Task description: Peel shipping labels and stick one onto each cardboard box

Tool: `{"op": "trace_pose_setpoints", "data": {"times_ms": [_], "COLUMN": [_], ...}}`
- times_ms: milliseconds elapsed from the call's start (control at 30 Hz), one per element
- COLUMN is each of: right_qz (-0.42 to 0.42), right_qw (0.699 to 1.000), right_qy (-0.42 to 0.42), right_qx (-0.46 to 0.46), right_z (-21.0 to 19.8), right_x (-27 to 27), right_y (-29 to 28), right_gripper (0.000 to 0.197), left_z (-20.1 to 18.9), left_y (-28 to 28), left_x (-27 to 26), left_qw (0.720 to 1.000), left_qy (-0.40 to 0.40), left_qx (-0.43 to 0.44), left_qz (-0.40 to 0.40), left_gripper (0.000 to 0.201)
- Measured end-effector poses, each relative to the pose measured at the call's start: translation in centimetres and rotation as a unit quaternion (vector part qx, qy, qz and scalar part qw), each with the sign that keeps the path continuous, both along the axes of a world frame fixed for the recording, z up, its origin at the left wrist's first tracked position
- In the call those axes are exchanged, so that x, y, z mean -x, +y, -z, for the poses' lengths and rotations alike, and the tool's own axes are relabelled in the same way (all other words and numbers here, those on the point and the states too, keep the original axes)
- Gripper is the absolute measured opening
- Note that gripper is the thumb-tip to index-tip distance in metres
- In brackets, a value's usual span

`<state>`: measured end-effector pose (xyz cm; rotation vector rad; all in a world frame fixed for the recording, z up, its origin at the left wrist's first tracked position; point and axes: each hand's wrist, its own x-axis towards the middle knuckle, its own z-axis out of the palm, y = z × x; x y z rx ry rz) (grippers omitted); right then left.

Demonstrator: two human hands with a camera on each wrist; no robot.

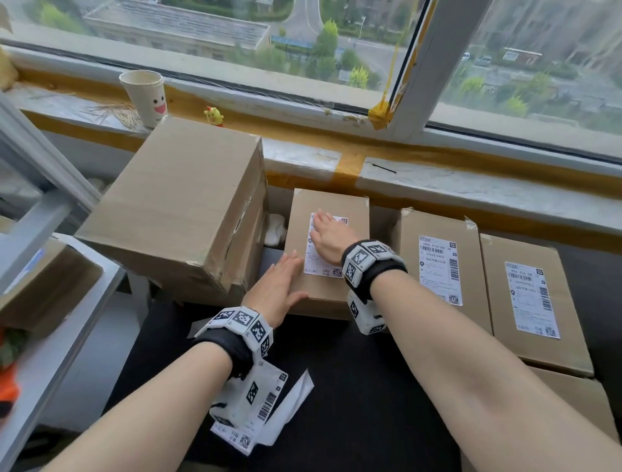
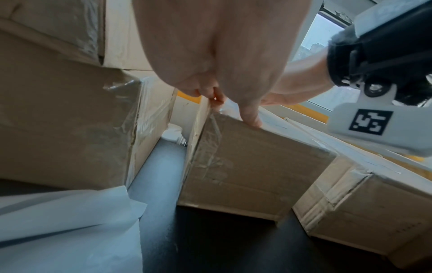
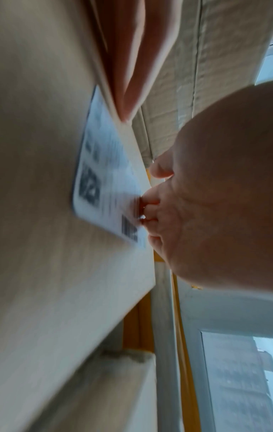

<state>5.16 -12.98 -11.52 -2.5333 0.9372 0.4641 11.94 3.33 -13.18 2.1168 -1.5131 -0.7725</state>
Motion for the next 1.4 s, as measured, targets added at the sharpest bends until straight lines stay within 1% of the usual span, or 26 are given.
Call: {"op": "trace_pose_setpoints", "data": {"times_ms": [133, 300, 533, 600, 667, 800, 933, 1167, 1400], "right_qz": [-0.012, -0.028, -0.034, -0.039, -0.036, -0.008, 0.015, 0.038, 0.039], "right_qw": [1.000, 0.999, 0.998, 0.998, 0.998, 0.999, 0.999, 0.999, 0.999], "right_qy": [-0.009, -0.009, -0.047, -0.047, -0.043, -0.026, -0.009, -0.005, 0.030], "right_qx": [-0.002, -0.014, -0.022, -0.015, 0.000, 0.026, 0.028, 0.029, 0.015], "right_z": [0.0, 0.4, 0.6, 0.5, 0.5, 0.5, 0.6, 1.0, 0.0], "right_x": [-1.0, 1.1, 4.7, 5.6, 6.5, 9.1, 10.2, 8.7, 6.5], "right_y": [0.2, 2.2, 8.0, 9.0, 9.4, 8.8, 8.2, 6.8, 3.1], "right_gripper": [0.054, 0.055, 0.054, 0.054, 0.054, 0.053, 0.052, 0.054, 0.055], "left_z": [-0.2, -0.5, -0.5, -0.3, 0.0, 0.5, 0.8, 0.4, -0.3], "left_y": [-0.1, 0.0, -0.2, -0.3, -0.4, -0.6, -0.9, -1.1, -1.2], "left_x": [0.0, 0.3, 0.1, 0.0, -0.2, -0.4, -0.4, -0.4, -0.4], "left_qw": [1.000, 0.997, 0.998, 0.998, 0.998, 0.992, 0.991, 0.989, 0.991], "left_qy": [0.008, 0.019, -0.006, -0.018, -0.030, -0.084, -0.089, -0.096, -0.077], "left_qx": [-0.018, -0.054, -0.057, -0.055, -0.051, -0.066, -0.076, -0.091, -0.091], "left_qz": [-0.021, -0.048, -0.021, -0.014, 0.014, 0.063, 0.068, 0.071, 0.056], "left_gripper": [0.073, 0.077, 0.074, 0.072, 0.068, 0.061, 0.059, 0.059, 0.057]}}
